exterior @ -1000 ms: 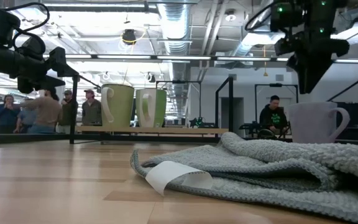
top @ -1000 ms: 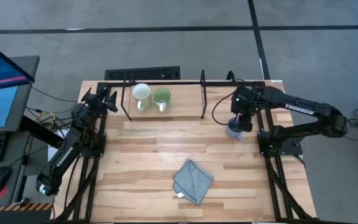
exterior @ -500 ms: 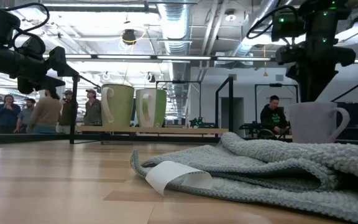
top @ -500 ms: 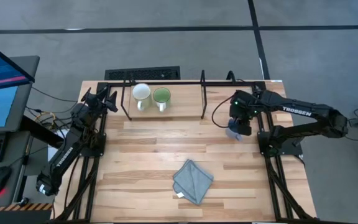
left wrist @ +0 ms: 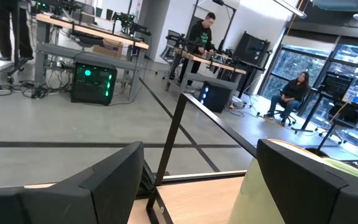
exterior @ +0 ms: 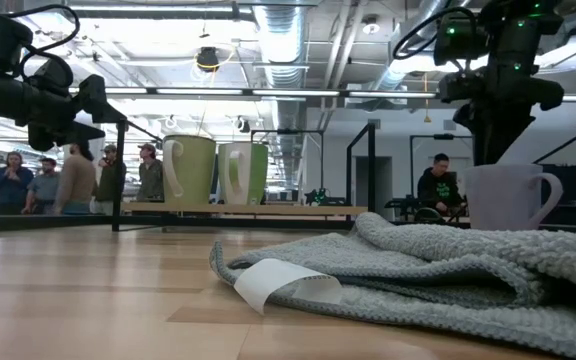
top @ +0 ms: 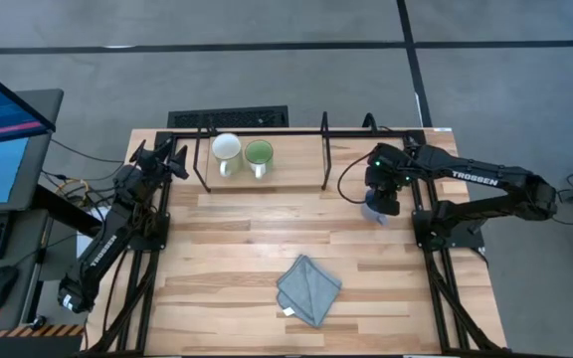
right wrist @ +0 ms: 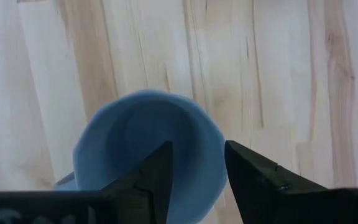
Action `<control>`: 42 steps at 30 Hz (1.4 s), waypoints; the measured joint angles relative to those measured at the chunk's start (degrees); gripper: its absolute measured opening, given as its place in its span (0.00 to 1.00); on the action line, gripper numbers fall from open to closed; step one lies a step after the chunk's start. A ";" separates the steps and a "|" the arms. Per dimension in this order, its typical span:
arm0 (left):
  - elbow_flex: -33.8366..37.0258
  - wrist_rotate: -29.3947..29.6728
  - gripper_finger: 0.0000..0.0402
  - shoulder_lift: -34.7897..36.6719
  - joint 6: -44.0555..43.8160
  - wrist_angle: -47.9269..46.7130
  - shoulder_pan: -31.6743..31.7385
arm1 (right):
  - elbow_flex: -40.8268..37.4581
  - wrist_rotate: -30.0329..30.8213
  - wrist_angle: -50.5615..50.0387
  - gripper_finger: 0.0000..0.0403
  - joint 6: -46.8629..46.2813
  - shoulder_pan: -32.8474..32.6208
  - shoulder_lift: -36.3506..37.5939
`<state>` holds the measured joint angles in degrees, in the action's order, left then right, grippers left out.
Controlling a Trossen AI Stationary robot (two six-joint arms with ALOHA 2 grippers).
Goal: Stack small to large cups/mugs on shelf
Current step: Put the blue mug on the shelf
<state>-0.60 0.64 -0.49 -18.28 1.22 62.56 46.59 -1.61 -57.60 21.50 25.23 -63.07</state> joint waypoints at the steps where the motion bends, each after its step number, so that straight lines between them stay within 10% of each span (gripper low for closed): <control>1: 0.00 0.00 0.76 0.00 0.00 0.00 0.01 | 0.00 0.00 0.00 0.41 0.00 0.00 0.00; 42: 0.00 -0.02 0.76 0.00 0.03 -0.01 -0.01 | 0.00 3.08 1.36 0.41 -0.92 0.04 -9.57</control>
<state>-0.59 0.62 -0.49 -18.26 1.21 62.55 46.59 1.48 -56.25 20.58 25.28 -72.64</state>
